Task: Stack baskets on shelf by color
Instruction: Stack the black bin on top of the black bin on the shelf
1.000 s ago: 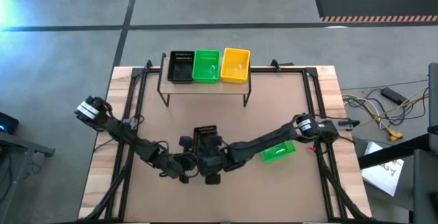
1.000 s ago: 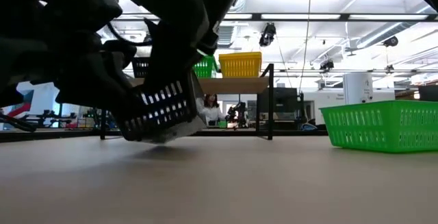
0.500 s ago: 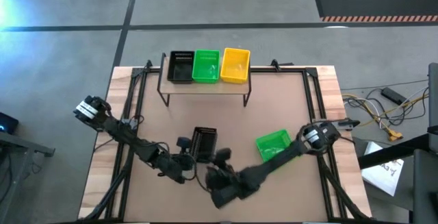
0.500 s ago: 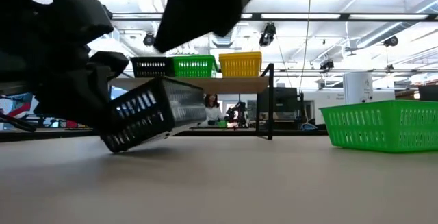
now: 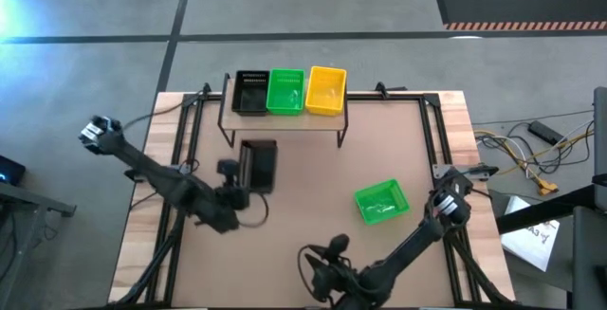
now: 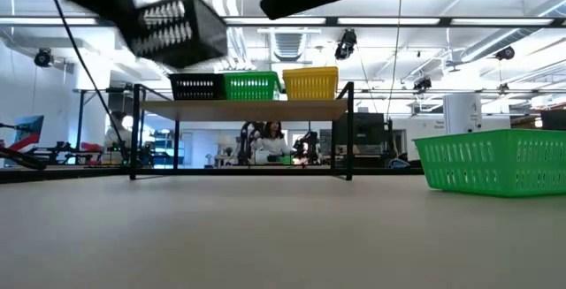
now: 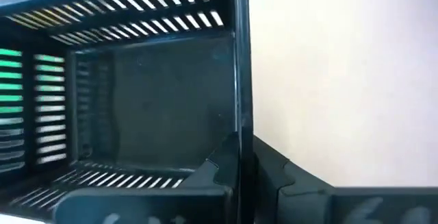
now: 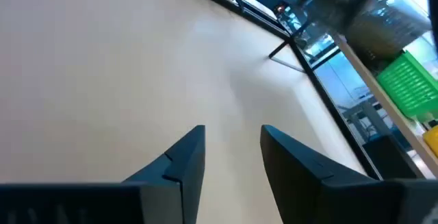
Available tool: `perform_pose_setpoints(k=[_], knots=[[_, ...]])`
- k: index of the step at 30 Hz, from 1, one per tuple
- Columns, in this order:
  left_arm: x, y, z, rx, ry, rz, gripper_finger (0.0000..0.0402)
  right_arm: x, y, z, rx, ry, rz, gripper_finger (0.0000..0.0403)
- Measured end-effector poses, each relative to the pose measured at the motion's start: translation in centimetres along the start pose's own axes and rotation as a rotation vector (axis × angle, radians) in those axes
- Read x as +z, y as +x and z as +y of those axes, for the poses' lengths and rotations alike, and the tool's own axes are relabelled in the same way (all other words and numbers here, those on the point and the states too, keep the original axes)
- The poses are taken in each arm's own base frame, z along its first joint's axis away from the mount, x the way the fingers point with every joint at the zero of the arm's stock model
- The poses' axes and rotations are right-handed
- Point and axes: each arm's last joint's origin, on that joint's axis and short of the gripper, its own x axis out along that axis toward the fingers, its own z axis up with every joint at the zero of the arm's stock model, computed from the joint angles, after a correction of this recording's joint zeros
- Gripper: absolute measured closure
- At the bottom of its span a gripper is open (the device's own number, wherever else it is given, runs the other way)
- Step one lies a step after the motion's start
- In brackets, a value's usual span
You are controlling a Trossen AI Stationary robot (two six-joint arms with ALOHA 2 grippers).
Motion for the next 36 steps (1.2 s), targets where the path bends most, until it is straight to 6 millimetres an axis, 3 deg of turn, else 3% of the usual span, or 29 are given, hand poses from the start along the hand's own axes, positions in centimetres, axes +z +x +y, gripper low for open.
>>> perform_pose_setpoints(k=[4,7,12,16,21,28,36], knots=[[1.4,-2.7,5.2,0.087,0.004,0.018,0.0402,-0.1,-0.1,0.1,0.001,0.003,-0.002,0.0278],[2.1,-3.2,9.3,0.162,0.026,0.046,0.0402,-0.1,0.1,0.0,-0.010,0.007,-0.002,0.0282],[1.6,-2.2,15.5,0.233,0.127,0.182,0.0402,0.0,0.4,-0.2,-0.028,0.025,-0.004,0.0284],[0.0,-0.4,19.1,0.200,0.116,0.299,0.0401,0.0,0.4,-0.2,-0.028,0.038,-0.005,0.0282],[-1.4,1.4,21.0,0.059,0.104,0.322,0.0401,0.0,0.4,-0.2,-0.028,0.038,-0.005,0.0286],[-1.2,2.4,21.2,0.029,0.135,0.341,0.0401,0.0,0.4,-0.2,-0.028,0.038,-0.005,0.0284],[0.2,1.2,22.3,0.113,0.121,0.285,0.0401,-0.1,0.5,-0.2,-0.030,0.044,-0.004,0.0289]])
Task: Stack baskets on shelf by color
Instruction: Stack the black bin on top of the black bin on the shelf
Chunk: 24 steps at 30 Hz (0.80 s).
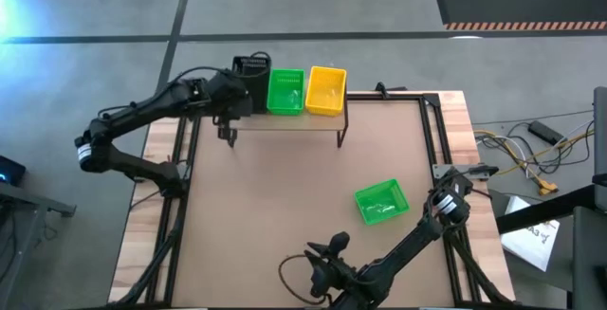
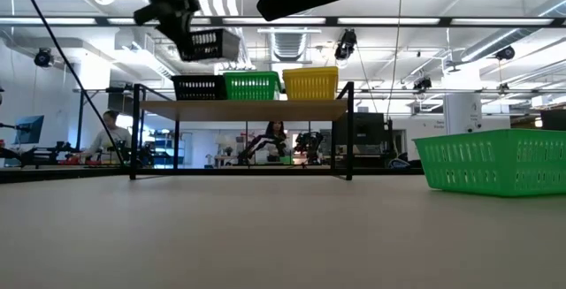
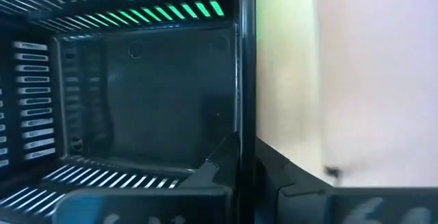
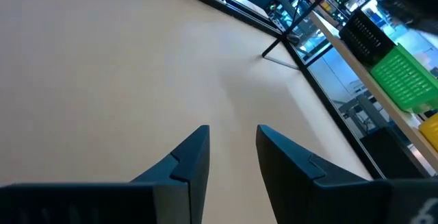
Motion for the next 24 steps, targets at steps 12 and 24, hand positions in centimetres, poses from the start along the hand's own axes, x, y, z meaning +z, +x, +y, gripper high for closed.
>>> perform_pose_setpoints(k=[12,24], knots=[[-0.9,5.1,2.8,0.032,-0.035,0.144,0.0401,-0.1,0.0,0.0,0.000,0.009,0.000,0.0296],[-1.6,5.3,2.1,-0.090,-0.011,0.210,0.0401,-0.1,0.0,0.1,0.000,0.008,0.000,0.0301]])
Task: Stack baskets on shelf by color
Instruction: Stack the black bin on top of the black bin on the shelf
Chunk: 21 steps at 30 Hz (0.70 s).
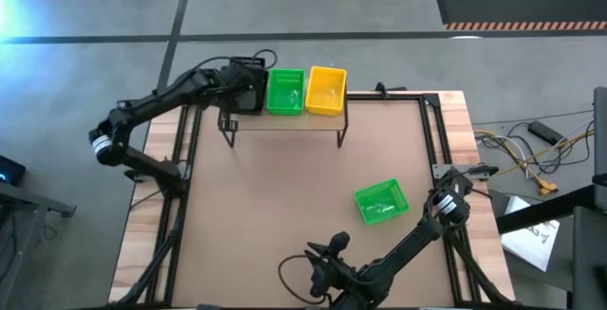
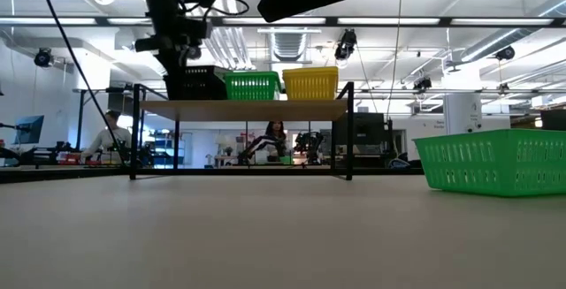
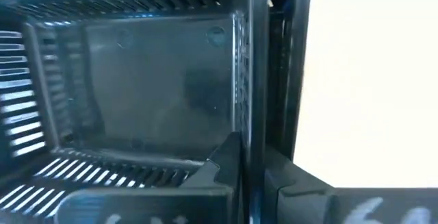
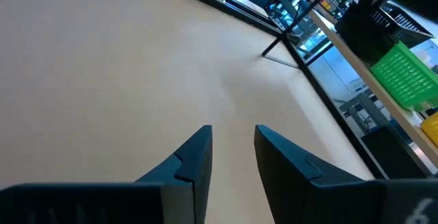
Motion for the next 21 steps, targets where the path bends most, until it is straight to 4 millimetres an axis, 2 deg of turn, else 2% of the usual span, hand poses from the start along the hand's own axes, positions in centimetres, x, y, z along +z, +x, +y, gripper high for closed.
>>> perform_pose_setpoints(k=[8,21], knots=[[-0.9,-1.5,-0.5,-0.019,0.006,-0.023,0.0402,0.0,0.0,0.0,0.000,-0.003,0.000,0.0305],[-1.0,-1.7,-0.8,-0.062,0.003,-0.049,0.0397,0.0,0.4,-0.2,-0.006,0.000,0.005,0.0310]])
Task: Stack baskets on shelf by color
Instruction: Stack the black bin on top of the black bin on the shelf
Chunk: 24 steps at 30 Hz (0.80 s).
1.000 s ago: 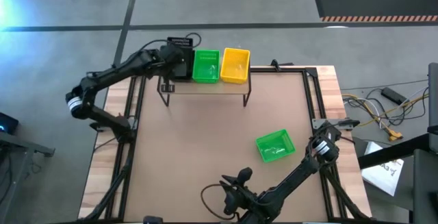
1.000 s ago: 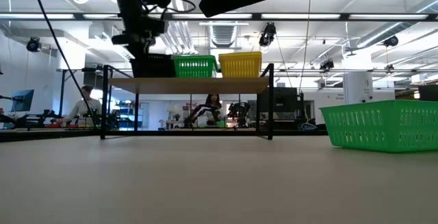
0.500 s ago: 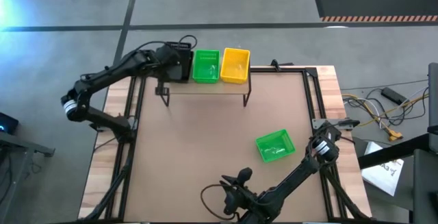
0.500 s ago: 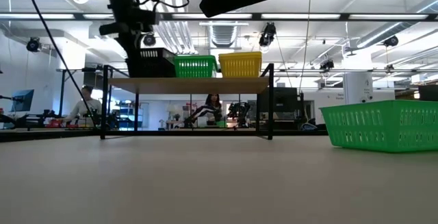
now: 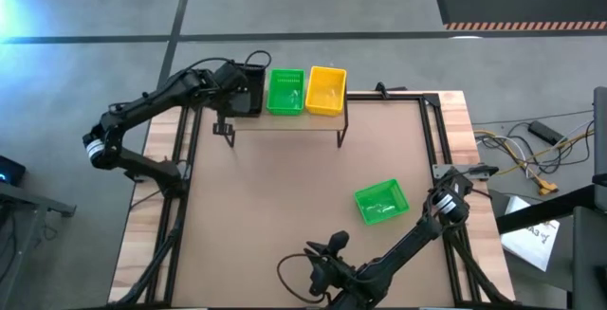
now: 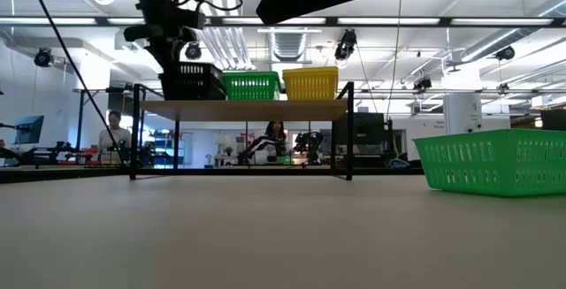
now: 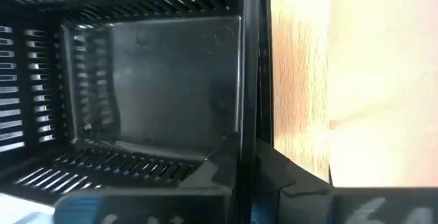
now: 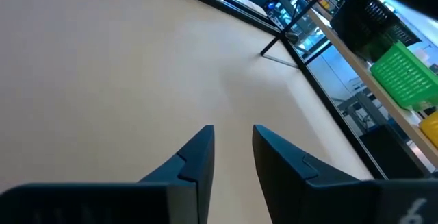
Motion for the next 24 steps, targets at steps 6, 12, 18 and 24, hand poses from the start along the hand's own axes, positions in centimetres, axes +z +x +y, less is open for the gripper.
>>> perform_pose_setpoints(k=[6,12,18,24], knots=[[0.1,-0.5,0.3,0.010,-0.025,-0.016,0.0333,0.0,0.1,0.0,-0.001,0.001,0.001,0.0316],[0.3,-2.8,1.2,0.084,-0.116,-0.058,0.0268,-0.1,0.1,-0.1,-0.003,-0.006,0.005,0.0316],[-0.4,-4.8,1.0,0.102,-0.153,-0.100,0.0252,-0.6,0.0,-0.3,-0.016,0.005,0.030,0.0321],[-0.7,-4.8,0.4,0.047,-0.223,-0.158,0.0251,-1.6,-0.5,-0.8,-0.043,0.034,0.070,0.0319]])
